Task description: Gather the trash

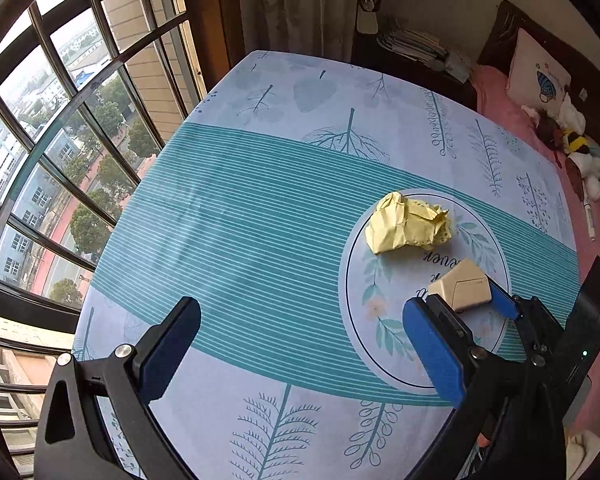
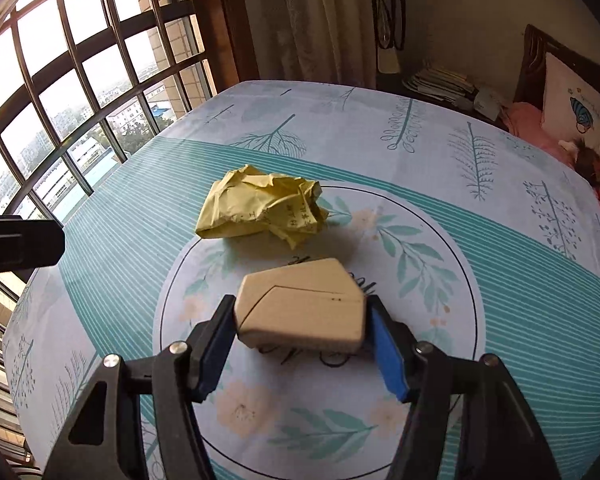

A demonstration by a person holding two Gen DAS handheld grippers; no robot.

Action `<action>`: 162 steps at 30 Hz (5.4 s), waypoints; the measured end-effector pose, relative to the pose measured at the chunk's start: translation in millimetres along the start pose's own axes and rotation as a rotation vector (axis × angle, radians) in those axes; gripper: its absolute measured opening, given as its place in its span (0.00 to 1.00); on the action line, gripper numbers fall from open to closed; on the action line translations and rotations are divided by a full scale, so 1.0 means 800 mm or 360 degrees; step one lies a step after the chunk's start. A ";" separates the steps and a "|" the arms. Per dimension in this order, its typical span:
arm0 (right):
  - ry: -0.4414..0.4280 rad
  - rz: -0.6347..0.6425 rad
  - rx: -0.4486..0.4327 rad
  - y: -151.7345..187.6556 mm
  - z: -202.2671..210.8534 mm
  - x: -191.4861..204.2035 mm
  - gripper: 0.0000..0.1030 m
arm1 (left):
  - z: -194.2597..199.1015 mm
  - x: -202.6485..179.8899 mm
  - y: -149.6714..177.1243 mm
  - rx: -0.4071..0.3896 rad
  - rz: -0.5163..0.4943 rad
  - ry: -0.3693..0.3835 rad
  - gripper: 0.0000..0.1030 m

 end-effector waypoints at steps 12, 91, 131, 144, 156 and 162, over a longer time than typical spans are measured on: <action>0.0048 -0.0268 -0.0051 0.009 0.036 -0.081 0.62 | -0.074 -0.095 -0.058 0.0135 -0.0150 0.0180 0.97; 0.0022 -0.0759 0.0332 0.472 0.049 0.227 0.62 | -0.081 0.103 0.467 0.0217 -0.0512 0.0406 0.65; 0.0128 -0.0909 0.0280 0.542 -0.056 0.147 0.76 | -0.202 0.079 0.513 0.0205 -0.0525 0.0217 0.99; 0.0156 -0.0943 0.0183 0.488 0.036 0.189 0.76 | -0.075 0.110 0.469 0.0043 -0.0520 0.0199 0.99; 0.0205 -0.0893 0.0141 0.395 0.154 0.243 0.76 | 0.066 0.133 0.407 -0.0039 -0.0569 0.0310 0.99; 0.0255 -0.0875 0.0101 0.347 0.220 0.268 0.76 | 0.139 0.148 0.378 -0.0102 -0.0540 0.0365 0.99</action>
Point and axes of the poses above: each gripper's, at about its wrist camera, not at the fingertips, and z roughly against the way its jaws point, x to its left, y to its underside, the point moved 1 cm from there along -z, roughly the way its jaws point, and after that the axes turned 11 degrees about -y, right-handed, at the moved point
